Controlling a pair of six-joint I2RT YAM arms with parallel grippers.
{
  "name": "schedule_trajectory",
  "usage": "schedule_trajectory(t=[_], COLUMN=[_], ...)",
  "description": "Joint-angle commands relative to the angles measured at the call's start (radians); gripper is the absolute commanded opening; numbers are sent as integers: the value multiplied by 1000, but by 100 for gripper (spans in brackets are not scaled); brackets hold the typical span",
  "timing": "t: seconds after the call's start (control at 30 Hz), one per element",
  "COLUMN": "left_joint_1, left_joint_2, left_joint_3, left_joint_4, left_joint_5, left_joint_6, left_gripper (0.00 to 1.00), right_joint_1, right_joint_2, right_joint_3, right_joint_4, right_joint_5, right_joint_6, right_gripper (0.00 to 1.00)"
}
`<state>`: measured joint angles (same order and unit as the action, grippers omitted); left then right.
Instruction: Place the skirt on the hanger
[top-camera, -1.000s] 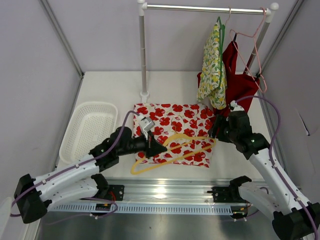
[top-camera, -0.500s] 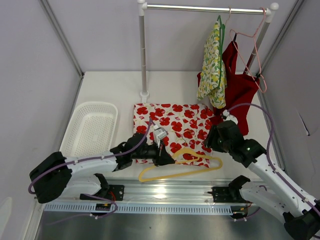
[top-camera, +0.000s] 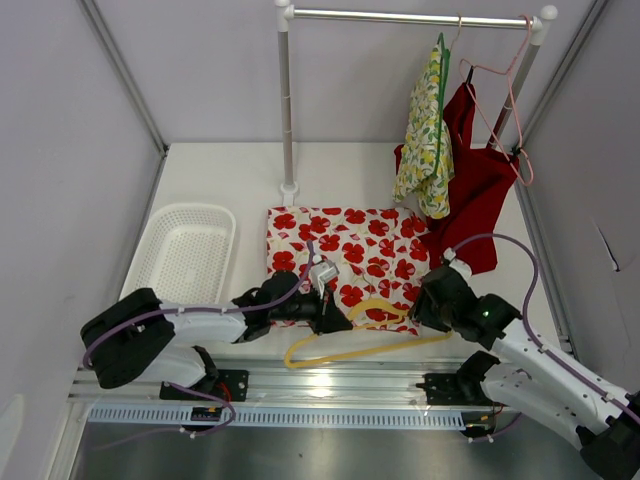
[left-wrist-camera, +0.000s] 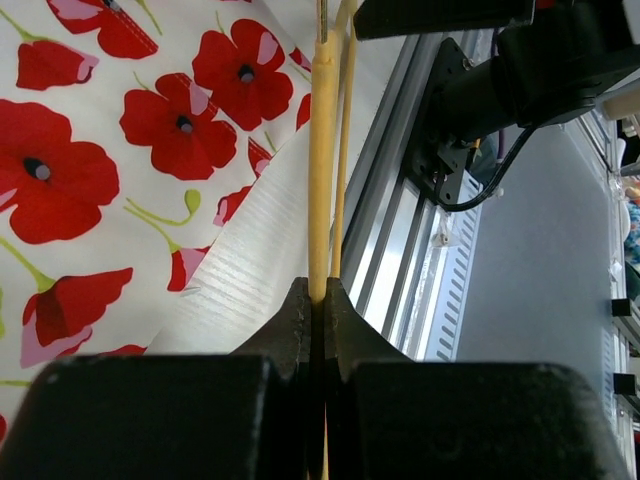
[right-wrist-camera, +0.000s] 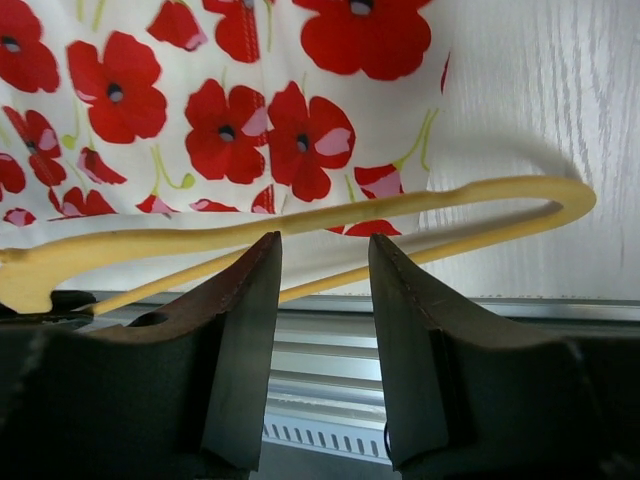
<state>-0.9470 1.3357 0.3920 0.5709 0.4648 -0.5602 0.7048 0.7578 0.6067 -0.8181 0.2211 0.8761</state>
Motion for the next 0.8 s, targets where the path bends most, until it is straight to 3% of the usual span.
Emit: schedule_trajectory(t=[0.0, 0.2, 0.33, 0.77], left_joint_1=[-4, 1, 2, 8], left_joint_2=[26, 79, 89, 85], left_joint_3=[-19, -8, -10, -30], left_joint_4=[41, 44, 53, 50], left_joint_5=[-28, -34, -29, -20], left_joint_6=[5, 11, 11, 17], left_gripper=[0, 0, 0, 0], right_joint_1=[19, 35, 35, 39], right_joint_2=[-6, 18, 31, 109], right_joint_3=[-48, -123, -171, -197], right_joint_4=[23, 80, 111, 203], right_joint_5=[18, 21, 24, 47], right_joint_6=[73, 104, 115, 116], right_gripper=[44, 45, 51, 58])
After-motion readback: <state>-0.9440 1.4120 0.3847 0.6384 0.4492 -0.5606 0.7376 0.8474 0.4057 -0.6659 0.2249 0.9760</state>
